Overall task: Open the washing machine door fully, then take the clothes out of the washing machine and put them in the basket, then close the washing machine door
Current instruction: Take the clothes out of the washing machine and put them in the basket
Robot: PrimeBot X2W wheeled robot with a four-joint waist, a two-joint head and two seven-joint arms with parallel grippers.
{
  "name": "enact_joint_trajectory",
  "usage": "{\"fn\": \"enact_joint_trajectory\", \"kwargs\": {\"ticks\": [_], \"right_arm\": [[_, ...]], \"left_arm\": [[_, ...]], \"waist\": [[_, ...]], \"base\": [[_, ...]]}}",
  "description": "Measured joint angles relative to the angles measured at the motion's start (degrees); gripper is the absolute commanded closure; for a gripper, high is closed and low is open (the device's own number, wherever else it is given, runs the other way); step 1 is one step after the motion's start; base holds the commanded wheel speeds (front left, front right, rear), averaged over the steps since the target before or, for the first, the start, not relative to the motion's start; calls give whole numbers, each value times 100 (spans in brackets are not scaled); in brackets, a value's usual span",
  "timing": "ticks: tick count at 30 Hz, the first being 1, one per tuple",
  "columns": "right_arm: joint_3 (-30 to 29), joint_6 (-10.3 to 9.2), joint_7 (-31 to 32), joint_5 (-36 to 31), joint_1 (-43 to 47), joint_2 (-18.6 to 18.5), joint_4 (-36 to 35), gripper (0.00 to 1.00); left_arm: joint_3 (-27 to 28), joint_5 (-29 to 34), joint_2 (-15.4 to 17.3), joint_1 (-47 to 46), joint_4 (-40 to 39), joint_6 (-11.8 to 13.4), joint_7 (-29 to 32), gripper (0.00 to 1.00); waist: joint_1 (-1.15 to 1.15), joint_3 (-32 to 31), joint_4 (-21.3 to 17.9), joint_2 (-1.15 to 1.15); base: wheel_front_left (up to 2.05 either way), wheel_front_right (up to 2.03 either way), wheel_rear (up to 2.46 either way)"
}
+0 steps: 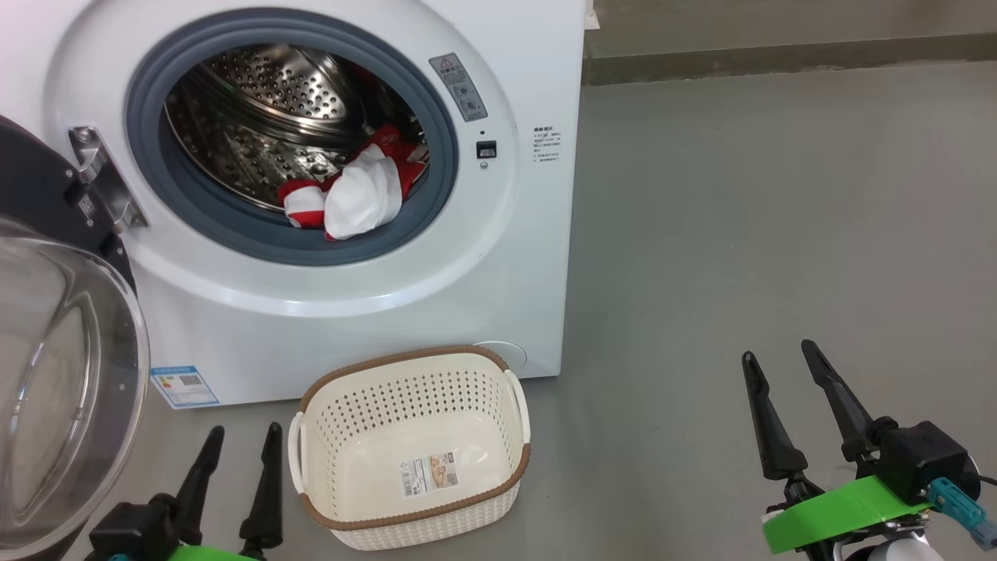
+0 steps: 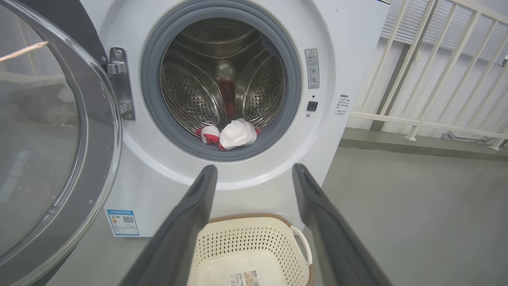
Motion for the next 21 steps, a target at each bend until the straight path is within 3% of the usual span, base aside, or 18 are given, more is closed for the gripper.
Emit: {"fn": "enact_joint_trajectory", "kwargs": {"ticks": [11,21], "right_arm": [[37,0,0,1,0,-9,48,0],[77,0,0,10,0,-47,77,0]], "left_arm": [[19,249,36,1,11,66,0,0],[133,364,8,1,85,67,0,0]], "waist": [[0,-8,16,0],[0,-27,6,0]], "base": [[13,-13,0],[134,-134,0]]}}
